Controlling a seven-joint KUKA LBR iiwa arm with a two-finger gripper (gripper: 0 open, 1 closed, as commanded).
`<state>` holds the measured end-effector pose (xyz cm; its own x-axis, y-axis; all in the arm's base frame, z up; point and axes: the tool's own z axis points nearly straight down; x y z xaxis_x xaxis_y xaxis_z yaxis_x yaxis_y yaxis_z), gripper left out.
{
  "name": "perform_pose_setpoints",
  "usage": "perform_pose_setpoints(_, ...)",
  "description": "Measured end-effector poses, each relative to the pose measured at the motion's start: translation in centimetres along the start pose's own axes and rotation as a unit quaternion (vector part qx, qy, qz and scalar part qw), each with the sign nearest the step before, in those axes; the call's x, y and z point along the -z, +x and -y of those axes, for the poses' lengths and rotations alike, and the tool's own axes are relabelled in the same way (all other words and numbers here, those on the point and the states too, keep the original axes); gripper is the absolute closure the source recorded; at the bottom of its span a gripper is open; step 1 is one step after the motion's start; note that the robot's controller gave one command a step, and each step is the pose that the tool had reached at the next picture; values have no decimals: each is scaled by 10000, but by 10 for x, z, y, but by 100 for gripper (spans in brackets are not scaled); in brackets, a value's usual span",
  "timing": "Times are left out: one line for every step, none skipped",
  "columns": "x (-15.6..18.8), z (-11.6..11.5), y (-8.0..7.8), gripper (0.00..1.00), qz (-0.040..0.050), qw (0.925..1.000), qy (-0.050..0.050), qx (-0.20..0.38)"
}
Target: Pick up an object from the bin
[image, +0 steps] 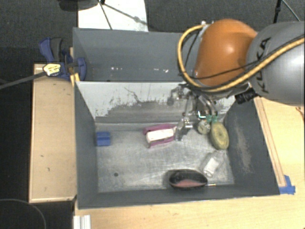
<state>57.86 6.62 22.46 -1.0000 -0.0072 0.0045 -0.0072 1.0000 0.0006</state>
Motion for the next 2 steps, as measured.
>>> perform_pose_setpoints(-106, -13, 0, 0, 3, 9920, 0, -1259)
perform_pose_setpoints(-150, -14, -8, 0, 7, 9987, 4, -516)
